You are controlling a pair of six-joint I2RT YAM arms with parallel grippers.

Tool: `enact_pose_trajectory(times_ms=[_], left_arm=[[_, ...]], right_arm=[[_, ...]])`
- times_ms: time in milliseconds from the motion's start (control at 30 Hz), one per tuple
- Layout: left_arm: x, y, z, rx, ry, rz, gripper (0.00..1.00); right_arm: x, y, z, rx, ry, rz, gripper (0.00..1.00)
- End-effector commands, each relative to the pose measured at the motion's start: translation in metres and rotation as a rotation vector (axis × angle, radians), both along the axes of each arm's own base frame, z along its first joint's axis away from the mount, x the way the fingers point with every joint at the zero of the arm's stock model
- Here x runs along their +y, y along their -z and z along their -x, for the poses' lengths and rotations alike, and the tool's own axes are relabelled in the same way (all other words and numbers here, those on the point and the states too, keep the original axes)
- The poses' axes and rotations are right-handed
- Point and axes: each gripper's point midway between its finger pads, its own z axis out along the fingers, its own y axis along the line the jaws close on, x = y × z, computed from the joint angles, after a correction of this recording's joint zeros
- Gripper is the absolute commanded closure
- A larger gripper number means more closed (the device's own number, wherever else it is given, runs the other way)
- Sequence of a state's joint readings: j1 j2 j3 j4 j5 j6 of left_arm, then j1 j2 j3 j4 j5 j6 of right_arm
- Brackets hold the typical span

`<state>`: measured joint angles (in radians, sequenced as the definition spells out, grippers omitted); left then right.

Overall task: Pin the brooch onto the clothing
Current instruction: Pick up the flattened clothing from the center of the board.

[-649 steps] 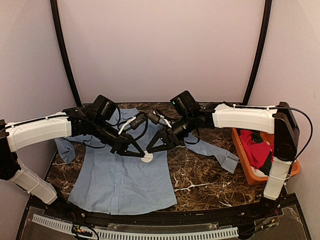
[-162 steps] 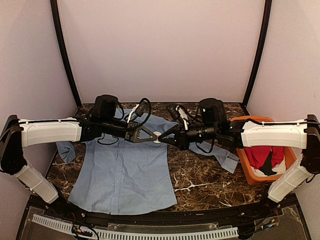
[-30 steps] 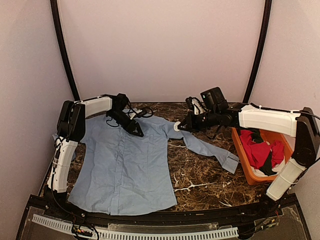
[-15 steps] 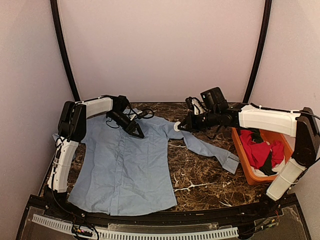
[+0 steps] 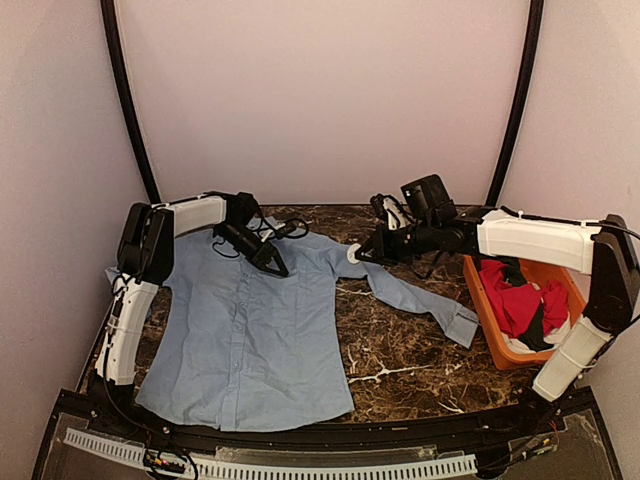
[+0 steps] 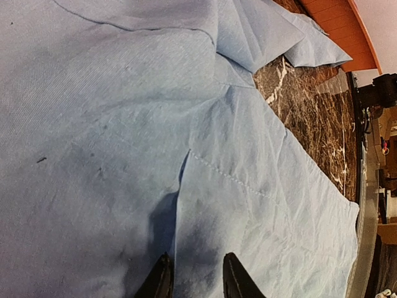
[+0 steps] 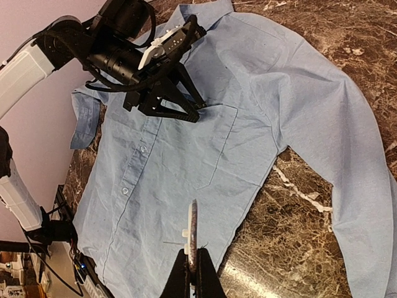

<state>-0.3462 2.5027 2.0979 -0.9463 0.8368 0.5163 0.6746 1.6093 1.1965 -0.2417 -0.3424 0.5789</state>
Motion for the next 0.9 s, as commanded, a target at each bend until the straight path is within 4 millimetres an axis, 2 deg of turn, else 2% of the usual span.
enact_pose_trajectory(times_ms=[0, 233, 467, 567, 633, 667, 733, 800, 867], left_arm=[[-0.004, 0.007, 0.001, 0.02, 0.009, 0.007, 0.72], [-0.01, -0.006, 0.013, 0.075, 0.034, 0.09, 0.73], [-0.009, -0.008, 0.014, 0.087, 0.026, 0.099, 0.91], [-0.009, -0.007, 0.015, 0.095, 0.026, 0.101, 0.92], [-0.008, -0.006, 0.016, 0.097, 0.025, 0.093, 0.85], [-0.008, -0.006, 0.016, 0.095, 0.026, 0.092, 0.76], [-0.008, -0.005, 0.015, 0.09, 0.022, 0.086, 0.68], [-0.007, -0.002, 0.014, 0.089, 0.018, 0.079, 0.62], [-0.006, 0.002, 0.015, 0.094, 0.015, 0.072, 0.63]], right_arm=[[0.002, 0.001, 0.005, -0.011, -0.026, 0.001, 1.0], [0.002, 0.007, 0.007, 0.0, -0.029, 0.009, 1.0], [0.003, 0.01, 0.007, 0.003, -0.039, 0.01, 1.0], [0.005, 0.009, 0.005, -0.002, -0.041, 0.009, 1.0], [0.006, 0.008, 0.003, -0.003, -0.042, 0.01, 1.0], [0.007, 0.008, 0.003, -0.002, -0.045, 0.01, 1.0], [0.008, 0.009, 0.002, -0.002, -0.049, 0.009, 1.0], [0.01, 0.008, 0.001, 0.0, -0.052, 0.007, 1.0], [0.011, 0.008, 0.0, 0.0, -0.054, 0.006, 1.0]])
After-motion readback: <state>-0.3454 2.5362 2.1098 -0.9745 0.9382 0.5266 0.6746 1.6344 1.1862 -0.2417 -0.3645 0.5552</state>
